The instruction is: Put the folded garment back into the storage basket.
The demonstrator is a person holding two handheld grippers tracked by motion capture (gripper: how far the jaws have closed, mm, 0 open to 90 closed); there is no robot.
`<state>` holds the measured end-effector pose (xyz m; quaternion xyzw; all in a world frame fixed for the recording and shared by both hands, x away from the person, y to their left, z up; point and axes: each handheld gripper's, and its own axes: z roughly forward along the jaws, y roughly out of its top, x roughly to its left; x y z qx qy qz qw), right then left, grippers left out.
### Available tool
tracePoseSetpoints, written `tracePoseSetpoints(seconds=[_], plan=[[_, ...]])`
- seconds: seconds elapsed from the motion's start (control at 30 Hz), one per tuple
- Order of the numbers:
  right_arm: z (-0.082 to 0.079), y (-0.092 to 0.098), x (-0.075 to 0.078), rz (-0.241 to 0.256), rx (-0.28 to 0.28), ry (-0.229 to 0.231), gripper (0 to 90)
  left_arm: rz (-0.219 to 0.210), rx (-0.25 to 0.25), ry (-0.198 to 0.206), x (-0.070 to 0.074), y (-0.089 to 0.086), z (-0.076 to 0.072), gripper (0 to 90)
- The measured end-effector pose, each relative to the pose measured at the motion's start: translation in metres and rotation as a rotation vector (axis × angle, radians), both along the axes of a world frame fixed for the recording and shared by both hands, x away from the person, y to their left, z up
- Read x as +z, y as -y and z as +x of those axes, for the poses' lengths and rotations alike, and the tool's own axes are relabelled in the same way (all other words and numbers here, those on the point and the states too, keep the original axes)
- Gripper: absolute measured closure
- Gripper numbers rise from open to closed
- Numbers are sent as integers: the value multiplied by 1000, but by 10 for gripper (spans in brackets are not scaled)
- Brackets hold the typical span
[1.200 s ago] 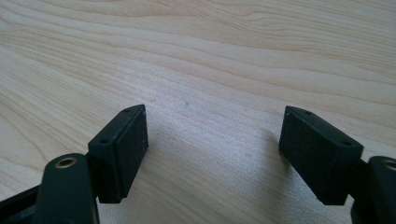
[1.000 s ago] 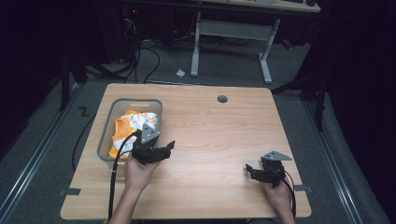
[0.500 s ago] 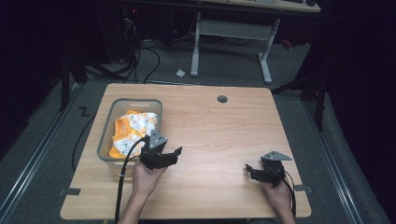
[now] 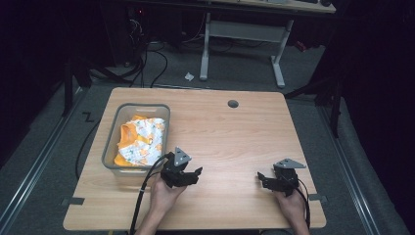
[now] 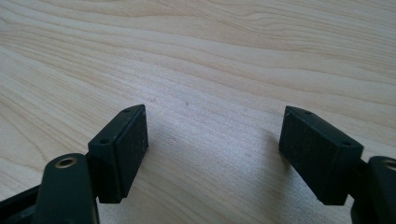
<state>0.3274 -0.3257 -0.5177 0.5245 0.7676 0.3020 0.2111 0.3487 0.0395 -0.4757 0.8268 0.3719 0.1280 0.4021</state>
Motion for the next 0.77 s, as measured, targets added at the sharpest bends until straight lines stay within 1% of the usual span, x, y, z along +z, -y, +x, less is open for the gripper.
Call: tracePoseSetpoints(seconds=[0.03,0.1,0.17,0.23,0.33,0.37,0.47,0.5,0.53,0.6,0.77], plan=[[0,0,0,0,0,0,241,-3,-2,-3,-3,2,-1,347],[0,0,0,0,0,0,241,9,-4,-2,-8,6,-2,346],[0,0,0,0,0,0,241,43,8,16,-13,10,-3,346],[0,0,0,0,-1,0,241,65,18,32,-18,13,-5,346],[0,0,0,0,0,0,241,104,22,42,-28,17,-5,346],[0,0,0,0,0,0,241,114,24,41,-32,18,-5,345],[0,0,0,0,0,0,241,130,31,20,-44,21,-5,345],[0,0,0,0,0,0,241,89,31,24,-48,20,-5,331],[0,0,0,0,0,0,241,68,39,-6,-48,18,-4,333],[0,0,0,0,0,0,241,66,55,-11,-48,17,-3,322],[0,0,0,0,-1,0,241,69,63,-10,-48,18,-3,307]])
